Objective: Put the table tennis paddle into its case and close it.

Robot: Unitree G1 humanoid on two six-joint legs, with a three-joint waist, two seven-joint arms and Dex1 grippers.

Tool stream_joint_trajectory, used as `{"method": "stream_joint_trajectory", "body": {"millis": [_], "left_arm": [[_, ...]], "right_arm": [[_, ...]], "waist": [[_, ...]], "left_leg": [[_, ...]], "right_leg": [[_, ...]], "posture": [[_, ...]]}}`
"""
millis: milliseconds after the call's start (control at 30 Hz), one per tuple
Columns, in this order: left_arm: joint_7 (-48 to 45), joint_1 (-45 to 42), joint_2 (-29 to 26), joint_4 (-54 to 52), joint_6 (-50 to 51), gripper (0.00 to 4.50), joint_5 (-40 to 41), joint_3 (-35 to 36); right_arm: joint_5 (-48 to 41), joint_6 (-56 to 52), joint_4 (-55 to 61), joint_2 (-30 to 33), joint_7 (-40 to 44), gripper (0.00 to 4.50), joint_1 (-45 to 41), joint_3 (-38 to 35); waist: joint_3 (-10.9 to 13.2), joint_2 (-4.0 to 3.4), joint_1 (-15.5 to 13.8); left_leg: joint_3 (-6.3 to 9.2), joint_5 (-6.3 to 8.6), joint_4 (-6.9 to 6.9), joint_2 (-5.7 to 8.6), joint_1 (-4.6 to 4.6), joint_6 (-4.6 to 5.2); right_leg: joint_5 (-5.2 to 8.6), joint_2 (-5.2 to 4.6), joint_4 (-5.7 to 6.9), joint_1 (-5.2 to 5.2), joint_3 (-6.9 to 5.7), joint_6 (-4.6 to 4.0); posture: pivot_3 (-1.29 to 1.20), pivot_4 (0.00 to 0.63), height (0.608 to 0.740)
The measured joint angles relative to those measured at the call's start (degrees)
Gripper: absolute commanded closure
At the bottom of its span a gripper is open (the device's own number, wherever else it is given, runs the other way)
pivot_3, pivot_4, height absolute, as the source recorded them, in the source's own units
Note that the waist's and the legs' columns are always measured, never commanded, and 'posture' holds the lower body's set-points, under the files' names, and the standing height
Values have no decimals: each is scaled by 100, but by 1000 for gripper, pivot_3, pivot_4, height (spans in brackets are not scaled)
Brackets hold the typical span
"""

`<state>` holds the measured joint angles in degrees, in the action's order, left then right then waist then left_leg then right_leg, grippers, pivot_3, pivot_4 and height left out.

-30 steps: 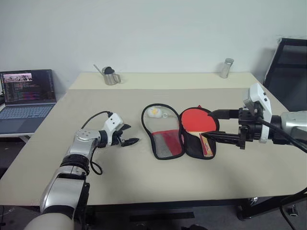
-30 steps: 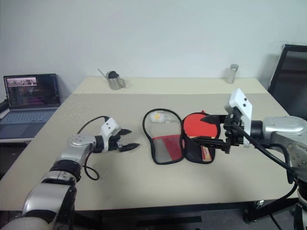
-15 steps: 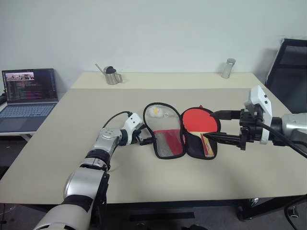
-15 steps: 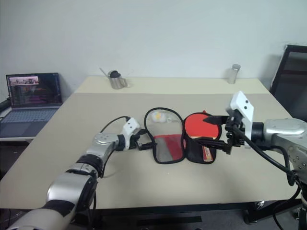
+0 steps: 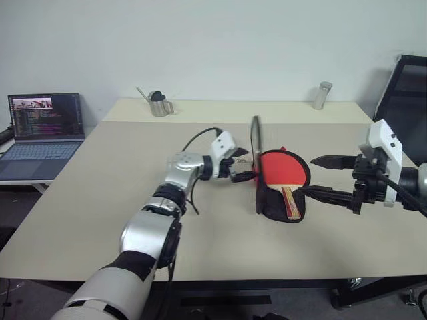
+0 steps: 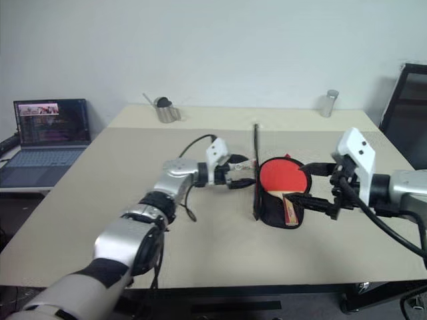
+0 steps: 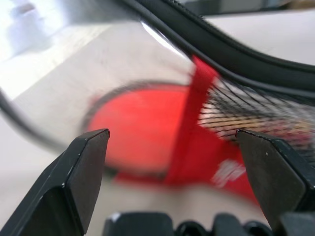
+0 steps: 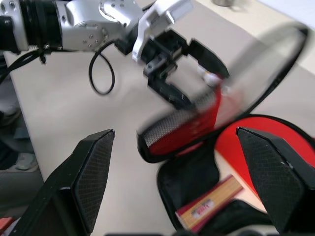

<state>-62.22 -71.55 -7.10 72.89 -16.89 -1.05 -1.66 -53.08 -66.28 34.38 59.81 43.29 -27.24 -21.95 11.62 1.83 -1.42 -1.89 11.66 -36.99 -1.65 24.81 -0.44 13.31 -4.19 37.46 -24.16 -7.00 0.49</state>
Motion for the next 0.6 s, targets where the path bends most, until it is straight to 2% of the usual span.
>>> {"method": "stream_joint_trajectory", "body": {"millis": [300,467,600], "left_arm": [[509,-67,706,220,51,0,-149,-32],[299,-66,419,218,-78,0,-142,-10],[-86,0,-215,101,-280,0,-65,150]], "right_arm": [[-459,-516,224,161,-658,172,432,-600],[-441,-574,-12,-169,-1210,172,480,-581],[-254,-483,-497,-642,-1471,72,575,-124]], "waist": [[0,1,27],[0,1,33],[0,1,46]], "left_leg": [[1,0,-2,-2,-4,1],[0,0,-2,-3,-6,1],[-2,0,-2,-4,-7,1]], "right_leg": [[0,2,9,-1,4,0],[0,6,12,-1,4,0],[0,7,17,-2,5,0]], "posture": [[0,150,740],[0,150,740],[0,150,740]]}}
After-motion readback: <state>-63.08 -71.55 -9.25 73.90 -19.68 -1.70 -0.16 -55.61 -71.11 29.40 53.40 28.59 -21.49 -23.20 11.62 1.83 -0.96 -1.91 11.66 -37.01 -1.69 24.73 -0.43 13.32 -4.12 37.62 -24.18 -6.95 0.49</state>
